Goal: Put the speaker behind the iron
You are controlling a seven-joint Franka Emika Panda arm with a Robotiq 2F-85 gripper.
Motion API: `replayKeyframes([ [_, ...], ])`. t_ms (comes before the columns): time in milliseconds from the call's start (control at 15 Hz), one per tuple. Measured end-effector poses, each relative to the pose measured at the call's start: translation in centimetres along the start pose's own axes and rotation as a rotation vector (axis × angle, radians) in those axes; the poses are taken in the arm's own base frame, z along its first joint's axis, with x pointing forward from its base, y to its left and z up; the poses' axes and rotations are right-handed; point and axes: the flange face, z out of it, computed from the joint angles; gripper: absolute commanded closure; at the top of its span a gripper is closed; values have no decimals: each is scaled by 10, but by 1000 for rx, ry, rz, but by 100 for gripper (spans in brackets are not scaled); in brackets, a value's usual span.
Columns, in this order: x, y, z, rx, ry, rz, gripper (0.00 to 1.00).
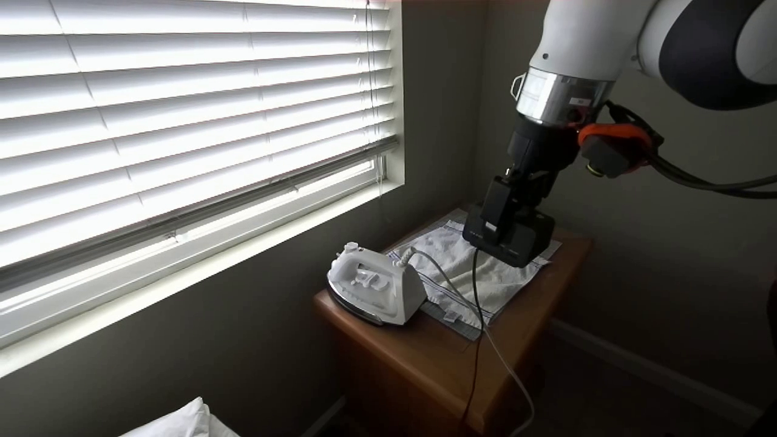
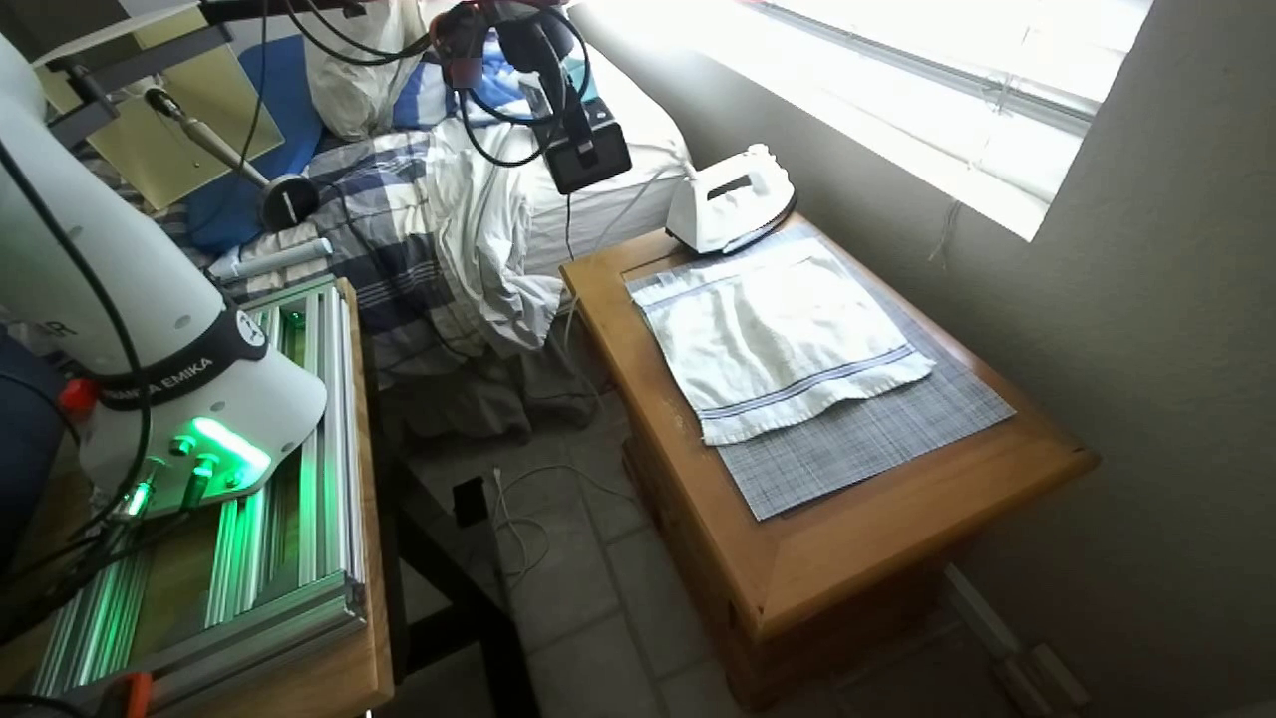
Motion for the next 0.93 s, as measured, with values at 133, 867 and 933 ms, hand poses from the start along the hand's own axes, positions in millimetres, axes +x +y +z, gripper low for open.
replayKeyframes([
  [133,-1,0,2,-4,-7,-2,38],
  [867,9,-75,42,29,-131,-27,38],
  [933,11,-80,50,29,-142,-25,38],
])
